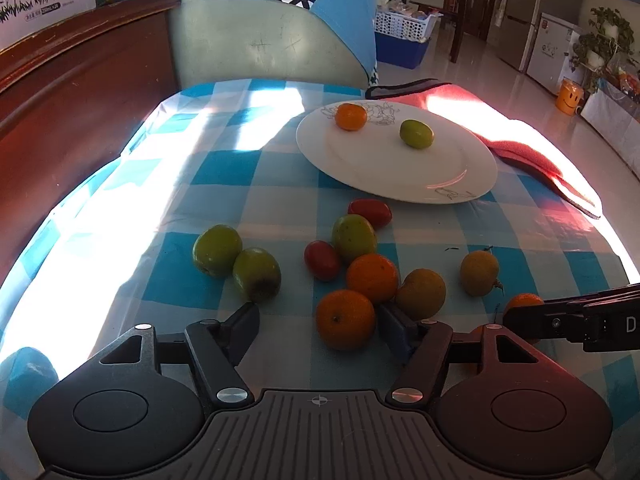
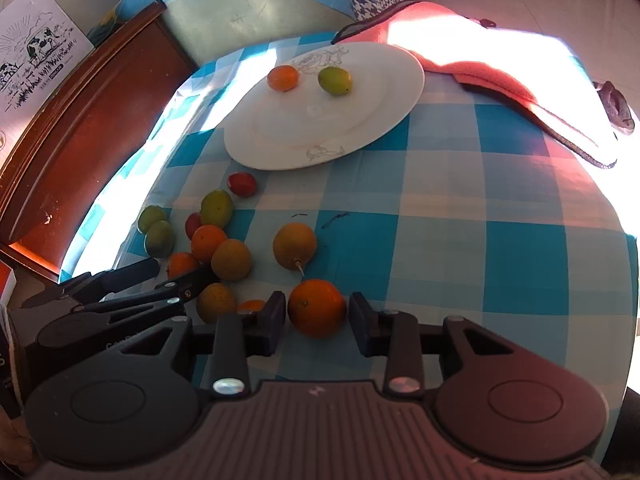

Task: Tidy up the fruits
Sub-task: 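Grasp an orange with the left tool while the right tool grasps another orange, then carry the orange in the left tool while the right tool carries its orange to the plate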

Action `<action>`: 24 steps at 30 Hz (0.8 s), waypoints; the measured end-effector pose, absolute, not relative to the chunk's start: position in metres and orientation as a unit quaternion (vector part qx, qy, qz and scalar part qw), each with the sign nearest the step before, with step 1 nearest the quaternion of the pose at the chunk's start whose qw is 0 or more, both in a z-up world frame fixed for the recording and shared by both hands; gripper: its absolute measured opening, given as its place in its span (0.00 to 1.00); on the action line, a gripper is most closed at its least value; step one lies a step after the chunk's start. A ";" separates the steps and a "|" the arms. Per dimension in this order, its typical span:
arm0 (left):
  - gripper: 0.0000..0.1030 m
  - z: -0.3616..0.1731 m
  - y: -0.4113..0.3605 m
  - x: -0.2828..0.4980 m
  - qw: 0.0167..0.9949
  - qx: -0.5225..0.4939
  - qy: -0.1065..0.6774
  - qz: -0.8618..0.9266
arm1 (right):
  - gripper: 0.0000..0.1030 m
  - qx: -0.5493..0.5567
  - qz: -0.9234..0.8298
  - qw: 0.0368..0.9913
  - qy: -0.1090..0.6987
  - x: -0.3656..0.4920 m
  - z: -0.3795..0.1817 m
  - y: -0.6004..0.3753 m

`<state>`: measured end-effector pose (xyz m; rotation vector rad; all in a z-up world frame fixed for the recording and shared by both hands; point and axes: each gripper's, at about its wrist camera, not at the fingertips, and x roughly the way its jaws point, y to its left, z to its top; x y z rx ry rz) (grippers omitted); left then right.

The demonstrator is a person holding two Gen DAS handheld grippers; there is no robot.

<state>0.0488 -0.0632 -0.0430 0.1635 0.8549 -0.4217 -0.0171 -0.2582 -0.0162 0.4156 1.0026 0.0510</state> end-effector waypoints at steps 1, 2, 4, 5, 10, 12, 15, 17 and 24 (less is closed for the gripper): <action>0.54 -0.043 -0.064 0.048 0.885 0.082 0.409 -0.206 | 0.32 0.195 0.024 0.857 0.477 -0.017 -0.016 -0.257; 0.48 -0.043 -0.065 0.047 0.885 0.083 0.407 -0.209 | 0.31 0.192 0.024 0.858 0.476 -0.017 -0.016 -0.257; 0.40 -0.042 -0.065 0.047 0.885 0.083 0.406 -0.214 | 0.31 0.186 0.024 0.860 0.475 -0.017 -0.015 -0.255; 0.36 -0.041 -0.065 0.047 0.885 0.081 0.405 -0.216 | 0.31 0.184 0.024 0.860 0.475 -0.017 -0.015 -0.255; 0.27 -0.039 -0.062 0.048 0.882 0.067 0.410 -0.221 | 0.31 0.188 0.025 0.865 0.464 -0.017 -0.011 -0.256; 0.27 -0.038 -0.061 0.048 0.882 0.062 0.411 -0.220 | 0.31 0.189 0.025 0.867 0.460 -0.017 -0.010 -0.256; 0.27 -0.035 -0.059 0.047 0.881 0.049 0.412 -0.226 | 0.31 0.193 0.028 0.868 0.457 -0.017 -0.008 -0.257; 0.27 -0.032 -0.058 0.045 0.883 0.047 0.409 -0.228 | 0.31 0.196 0.027 0.868 0.455 -0.016 -0.008 -0.258; 0.27 -0.023 -0.056 0.040 0.890 0.044 0.394 -0.225 | 0.31 0.200 0.032 0.868 0.452 -0.016 -0.006 -0.256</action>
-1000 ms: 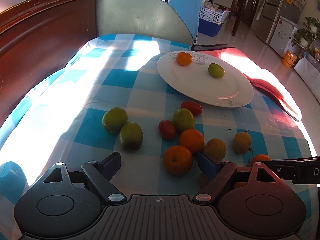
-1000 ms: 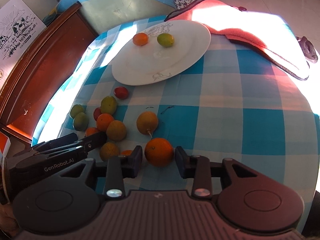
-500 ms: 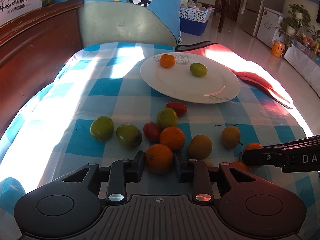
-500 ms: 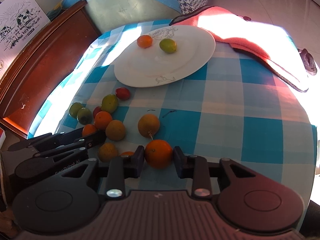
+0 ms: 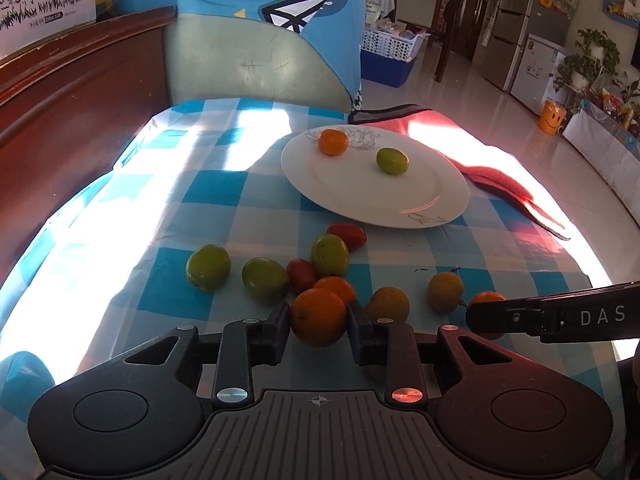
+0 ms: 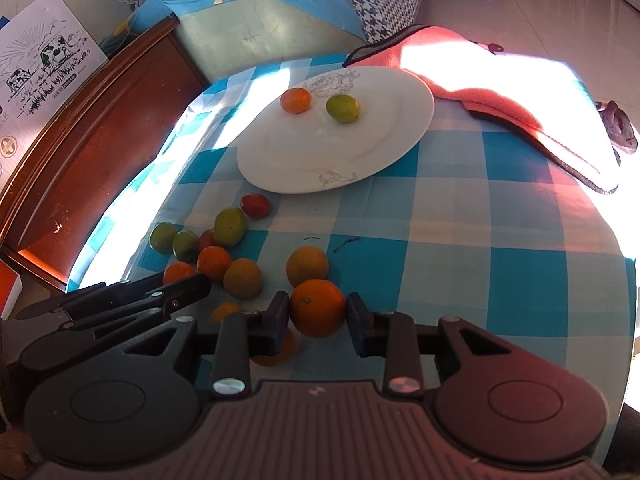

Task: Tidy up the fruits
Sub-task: 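Carry the orange in the left tool while the right tool carries its orange to the plate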

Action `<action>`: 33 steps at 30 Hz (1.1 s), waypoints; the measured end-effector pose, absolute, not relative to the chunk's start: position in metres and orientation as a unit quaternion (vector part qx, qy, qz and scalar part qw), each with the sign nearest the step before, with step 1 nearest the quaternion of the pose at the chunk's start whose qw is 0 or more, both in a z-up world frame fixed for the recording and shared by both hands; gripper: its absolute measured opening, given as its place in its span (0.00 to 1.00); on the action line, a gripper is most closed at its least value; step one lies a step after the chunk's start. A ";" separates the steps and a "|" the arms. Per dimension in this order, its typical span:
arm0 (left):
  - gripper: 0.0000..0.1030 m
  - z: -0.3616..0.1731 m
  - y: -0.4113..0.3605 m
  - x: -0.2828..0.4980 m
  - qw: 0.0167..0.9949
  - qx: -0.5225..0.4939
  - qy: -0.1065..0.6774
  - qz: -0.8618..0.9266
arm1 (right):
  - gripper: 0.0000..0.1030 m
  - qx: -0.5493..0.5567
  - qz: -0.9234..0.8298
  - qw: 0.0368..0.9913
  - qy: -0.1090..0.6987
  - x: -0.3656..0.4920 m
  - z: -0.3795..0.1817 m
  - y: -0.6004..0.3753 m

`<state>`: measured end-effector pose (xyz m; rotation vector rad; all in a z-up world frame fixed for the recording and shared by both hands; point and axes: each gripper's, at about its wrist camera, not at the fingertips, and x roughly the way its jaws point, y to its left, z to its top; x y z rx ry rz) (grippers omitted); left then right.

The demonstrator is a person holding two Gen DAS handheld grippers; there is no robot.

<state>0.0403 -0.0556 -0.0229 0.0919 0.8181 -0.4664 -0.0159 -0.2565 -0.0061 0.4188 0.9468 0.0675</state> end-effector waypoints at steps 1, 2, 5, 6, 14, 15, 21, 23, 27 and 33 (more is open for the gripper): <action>0.27 -0.021 -0.055 0.040 0.892 0.044 0.390 -0.223 | 0.31 0.200 0.034 0.869 0.451 -0.016 -0.006 -0.256; 0.27 -0.020 -0.055 0.040 0.894 0.044 0.388 -0.222 | 0.31 0.200 0.036 0.870 0.450 -0.016 -0.005 -0.256; 0.27 -0.014 -0.056 0.038 0.899 0.047 0.377 -0.220 | 0.31 0.200 0.041 0.873 0.442 -0.017 -0.002 -0.254; 0.27 -0.013 -0.057 0.038 0.900 0.049 0.373 -0.220 | 0.31 0.200 0.043 0.874 0.441 -0.016 -0.002 -0.254; 0.27 0.002 -0.063 0.037 0.910 0.054 0.345 -0.224 | 0.30 0.192 0.053 0.884 0.423 -0.014 0.009 -0.250; 0.27 0.005 -0.064 0.038 0.911 0.052 0.342 -0.224 | 0.30 0.193 0.054 0.886 0.418 -0.012 0.011 -0.250; 0.27 0.019 -0.068 0.044 0.915 0.038 0.328 -0.231 | 0.30 0.193 0.053 0.896 0.397 -0.005 0.026 -0.253; 0.27 0.024 -0.070 0.047 0.917 0.036 0.322 -0.232 | 0.30 0.189 0.053 0.898 0.393 -0.001 0.031 -0.254; 0.27 0.031 -0.074 0.057 0.917 0.023 0.320 -0.235 | 0.30 0.192 0.053 0.900 0.387 0.007 0.037 -0.257; 0.27 0.033 -0.076 0.080 0.914 0.001 0.333 -0.231 | 0.30 0.209 0.044 0.897 0.387 0.018 0.039 -0.267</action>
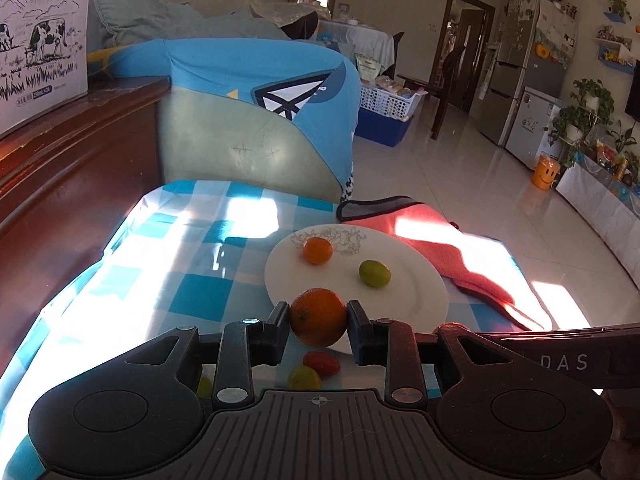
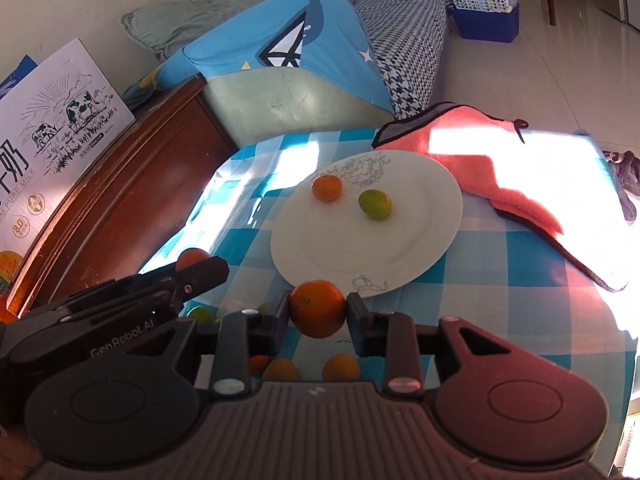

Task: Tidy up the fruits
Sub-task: 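Carry the orange in the left tool while the right tool carries its orange to the plate, then open the left tool over the plate while the right tool releases its orange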

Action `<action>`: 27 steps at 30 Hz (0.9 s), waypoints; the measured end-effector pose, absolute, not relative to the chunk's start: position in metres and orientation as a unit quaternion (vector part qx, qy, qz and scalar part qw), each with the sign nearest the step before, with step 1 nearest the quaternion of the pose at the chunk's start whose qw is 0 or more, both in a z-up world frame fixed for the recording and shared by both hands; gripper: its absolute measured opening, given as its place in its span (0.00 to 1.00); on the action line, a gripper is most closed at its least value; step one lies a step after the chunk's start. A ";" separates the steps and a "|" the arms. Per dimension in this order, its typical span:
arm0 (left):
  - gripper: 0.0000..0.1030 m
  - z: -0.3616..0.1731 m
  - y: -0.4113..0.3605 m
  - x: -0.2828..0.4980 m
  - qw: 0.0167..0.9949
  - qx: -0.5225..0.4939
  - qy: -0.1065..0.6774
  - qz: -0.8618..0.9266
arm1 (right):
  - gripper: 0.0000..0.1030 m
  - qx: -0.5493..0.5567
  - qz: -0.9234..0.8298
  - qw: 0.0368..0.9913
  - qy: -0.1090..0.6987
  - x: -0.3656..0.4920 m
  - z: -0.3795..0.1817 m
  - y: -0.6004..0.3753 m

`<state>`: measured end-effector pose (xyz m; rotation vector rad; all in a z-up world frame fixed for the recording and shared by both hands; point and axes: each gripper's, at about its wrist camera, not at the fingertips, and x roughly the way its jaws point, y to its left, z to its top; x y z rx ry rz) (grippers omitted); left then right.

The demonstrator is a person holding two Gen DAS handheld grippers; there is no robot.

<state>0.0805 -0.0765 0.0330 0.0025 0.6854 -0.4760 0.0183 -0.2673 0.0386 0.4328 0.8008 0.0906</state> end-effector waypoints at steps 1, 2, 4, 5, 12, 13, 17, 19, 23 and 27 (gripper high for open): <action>0.27 0.032 -0.077 0.083 0.913 0.000 0.336 -0.231 | 0.30 0.212 0.042 0.896 0.387 0.020 0.038 -0.269; 0.27 0.031 -0.078 0.086 0.912 0.001 0.338 -0.231 | 0.30 0.216 0.040 0.895 0.388 0.023 0.038 -0.272; 0.27 0.029 -0.080 0.093 0.910 0.004 0.344 -0.232 | 0.30 0.221 0.037 0.893 0.390 0.028 0.037 -0.276; 0.27 0.027 -0.082 0.097 0.908 0.006 0.348 -0.235 | 0.30 0.222 0.034 0.892 0.391 0.031 0.036 -0.278; 0.27 0.016 -0.096 0.118 0.896 0.014 0.365 -0.253 | 0.30 0.225 0.025 0.885 0.406 0.053 0.028 -0.284; 0.27 0.014 -0.097 0.122 0.894 0.013 0.368 -0.254 | 0.30 0.224 0.024 0.885 0.407 0.056 0.027 -0.285; 0.27 0.007 -0.104 0.132 0.890 0.015 0.375 -0.261 | 0.30 0.223 0.025 0.881 0.417 0.069 0.020 -0.287; 0.27 0.003 -0.108 0.138 0.888 0.017 0.377 -0.262 | 0.30 0.222 0.023 0.879 0.421 0.074 0.017 -0.287; 0.27 -0.003 -0.115 0.145 0.886 0.023 0.379 -0.266 | 0.30 0.221 0.019 0.876 0.427 0.085 0.010 -0.290; 0.27 -0.006 -0.119 0.150 0.886 0.026 0.379 -0.267 | 0.30 0.219 0.015 0.875 0.432 0.092 0.006 -0.292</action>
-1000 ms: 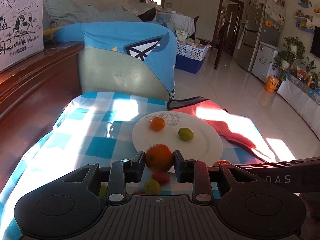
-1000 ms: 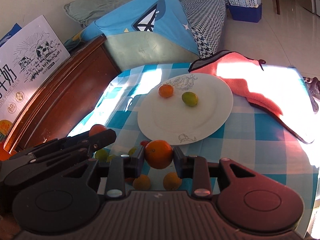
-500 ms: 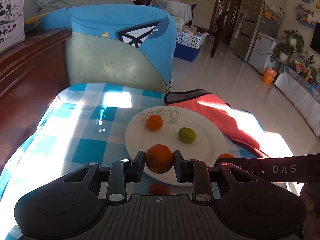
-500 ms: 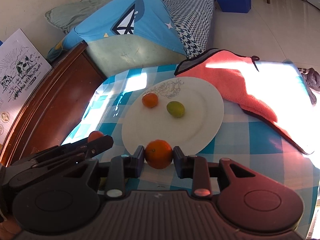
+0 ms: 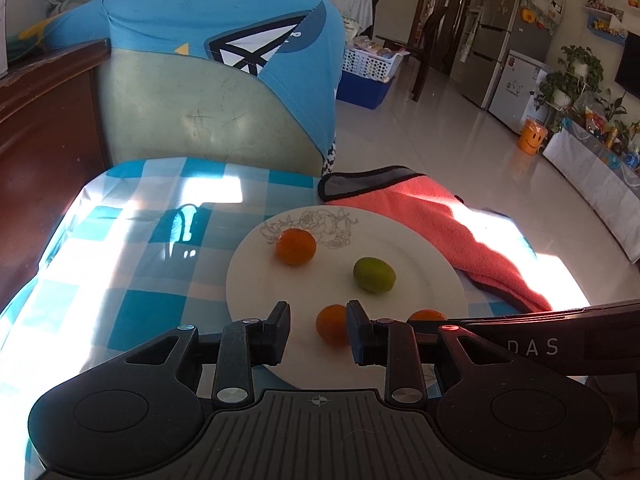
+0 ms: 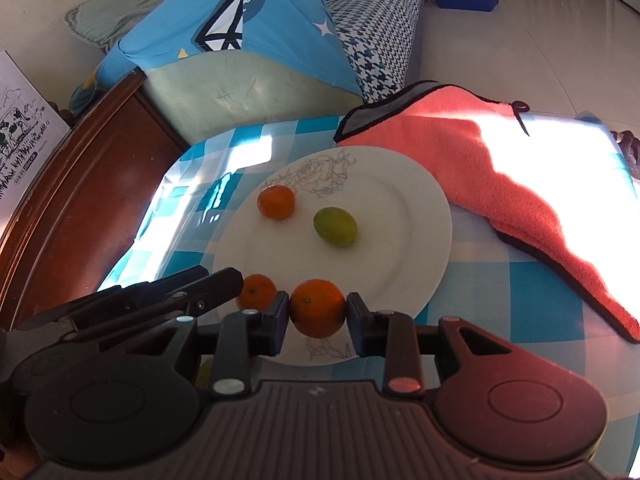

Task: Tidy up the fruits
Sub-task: 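Open the left tool over the plate while the right tool releases its orange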

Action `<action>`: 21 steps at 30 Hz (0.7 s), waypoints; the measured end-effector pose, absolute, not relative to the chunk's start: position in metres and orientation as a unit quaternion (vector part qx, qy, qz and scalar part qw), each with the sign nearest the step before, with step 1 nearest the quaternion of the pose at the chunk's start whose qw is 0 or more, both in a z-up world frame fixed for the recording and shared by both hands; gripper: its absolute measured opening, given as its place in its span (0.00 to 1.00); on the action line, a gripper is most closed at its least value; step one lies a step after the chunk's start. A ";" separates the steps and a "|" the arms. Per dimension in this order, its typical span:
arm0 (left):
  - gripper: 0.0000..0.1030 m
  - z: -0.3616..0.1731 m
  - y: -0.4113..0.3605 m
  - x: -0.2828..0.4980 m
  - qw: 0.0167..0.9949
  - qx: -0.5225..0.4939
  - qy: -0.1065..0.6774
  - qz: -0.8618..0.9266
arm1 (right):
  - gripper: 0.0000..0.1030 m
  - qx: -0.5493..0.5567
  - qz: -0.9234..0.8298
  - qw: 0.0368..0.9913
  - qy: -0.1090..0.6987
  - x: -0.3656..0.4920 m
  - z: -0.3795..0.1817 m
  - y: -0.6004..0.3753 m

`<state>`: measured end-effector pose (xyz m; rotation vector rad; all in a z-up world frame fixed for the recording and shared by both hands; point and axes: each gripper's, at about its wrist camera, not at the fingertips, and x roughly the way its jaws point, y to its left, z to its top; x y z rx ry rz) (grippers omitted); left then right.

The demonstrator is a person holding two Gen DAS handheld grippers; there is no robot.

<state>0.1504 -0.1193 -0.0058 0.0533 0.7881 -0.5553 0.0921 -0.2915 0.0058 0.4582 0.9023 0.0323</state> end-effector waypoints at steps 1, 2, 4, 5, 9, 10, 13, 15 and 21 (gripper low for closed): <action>0.27 -0.007 -0.120 0.152 0.886 0.025 0.380 -0.265 | 0.30 0.219 0.015 0.874 0.433 0.093 0.005 -0.292; 0.27 -0.008 -0.119 0.153 0.886 0.024 0.381 -0.264 | 0.30 0.221 0.013 0.873 0.434 0.095 0.004 -0.292; 0.27 -0.008 -0.119 0.155 0.886 0.020 0.382 -0.261 | 0.30 0.225 0.014 0.872 0.435 0.097 0.002 -0.293; 0.27 -0.007 -0.118 0.155 0.887 0.019 0.382 -0.260 | 0.31 0.228 0.013 0.871 0.434 0.098 0.002 -0.293; 0.29 -0.003 -0.116 0.153 0.890 0.014 0.377 -0.258 | 0.33 0.239 0.008 0.872 0.427 0.097 0.003 -0.296; 0.29 -0.002 -0.116 0.152 0.890 0.013 0.376 -0.260 | 0.33 0.242 0.009 0.873 0.424 0.097 0.005 -0.297; 0.44 0.003 -0.113 0.151 0.892 0.008 0.374 -0.253 | 0.35 0.244 0.010 0.877 0.413 0.095 0.010 -0.298; 0.63 0.008 -0.109 0.149 0.897 0.006 0.367 -0.247 | 0.36 0.244 0.008 0.879 0.409 0.094 0.013 -0.299; 0.79 0.019 -0.100 0.142 0.906 0.027 0.352 -0.233 | 0.43 0.247 0.018 0.877 0.411 0.091 0.016 -0.299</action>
